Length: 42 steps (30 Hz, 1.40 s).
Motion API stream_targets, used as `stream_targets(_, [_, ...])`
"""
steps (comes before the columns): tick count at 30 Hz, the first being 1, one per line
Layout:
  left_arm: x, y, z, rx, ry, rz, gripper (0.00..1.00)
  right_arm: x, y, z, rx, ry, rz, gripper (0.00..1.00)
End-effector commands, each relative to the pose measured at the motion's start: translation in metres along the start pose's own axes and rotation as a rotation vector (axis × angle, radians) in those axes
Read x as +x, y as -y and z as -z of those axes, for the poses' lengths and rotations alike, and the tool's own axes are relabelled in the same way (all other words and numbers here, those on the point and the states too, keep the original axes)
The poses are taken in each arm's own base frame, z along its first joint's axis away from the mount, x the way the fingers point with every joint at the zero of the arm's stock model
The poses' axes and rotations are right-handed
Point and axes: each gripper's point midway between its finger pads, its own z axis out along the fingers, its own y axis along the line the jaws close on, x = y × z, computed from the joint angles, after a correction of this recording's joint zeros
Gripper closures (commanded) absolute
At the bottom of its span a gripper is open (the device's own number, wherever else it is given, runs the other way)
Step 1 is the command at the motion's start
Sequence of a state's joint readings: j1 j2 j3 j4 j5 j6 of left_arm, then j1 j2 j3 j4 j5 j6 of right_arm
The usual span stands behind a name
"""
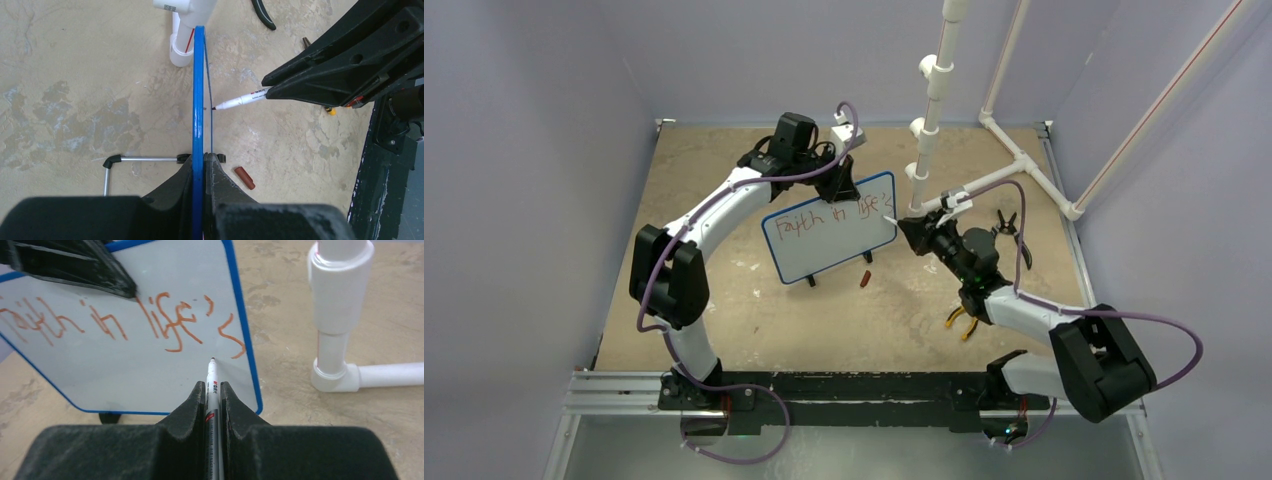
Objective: Write a sentence on the whiteboard
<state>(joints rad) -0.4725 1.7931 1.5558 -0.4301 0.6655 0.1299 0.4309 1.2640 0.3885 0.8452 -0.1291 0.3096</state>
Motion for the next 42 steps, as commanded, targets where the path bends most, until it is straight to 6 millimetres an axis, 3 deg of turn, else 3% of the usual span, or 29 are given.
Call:
stream_targets(1, [-0.012,-0.003,0.008,-0.024,0.051,-0.022,1.0,-0.032,-0.027,0.007,-0.122,0.09,0.026,1.0])
stream_targets(6, [-0.02,-0.006,0.014,-0.039,0.095,0.0,0.99,-0.039,-0.032,0.018,-0.125,0.094,-0.013,1.0])
stream_targets(11, [-0.03,-0.012,0.026,-0.061,0.146,0.026,0.67,-0.048,-0.029,0.032,-0.073,0.111,-0.082,1.0])
stream_targets(16, [-0.045,-0.023,0.053,-0.102,0.23,0.064,0.37,-0.056,-0.031,0.048,-0.064,0.15,-0.159,1.0])
stream_targets(18, [-0.052,-0.026,0.066,-0.121,0.262,0.069,0.3,-0.056,-0.035,0.051,-0.083,0.153,-0.165,1.0])
stream_targets(22, [-0.06,-0.022,0.091,-0.152,0.296,0.071,0.26,-0.049,-0.039,0.05,-0.11,0.138,-0.161,1.0])
stream_targets(26, [-0.04,-0.014,0.111,-0.214,0.263,0.086,0.25,-0.031,-0.05,0.043,-0.163,0.094,-0.144,1.0])
stream_targets(34, [0.019,0.001,0.15,-0.366,0.22,0.149,0.23,-0.008,-0.121,0.036,-0.386,0.06,-0.107,1.0])
stream_targets(37, [0.038,0.005,0.161,-0.424,0.21,0.172,0.22,-0.008,-0.137,0.037,-0.464,0.088,-0.109,1.0])
stream_targets(42, [0.061,0.007,0.17,-0.488,0.201,0.205,0.23,0.002,-0.164,0.019,-0.481,0.062,-0.063,1.0])
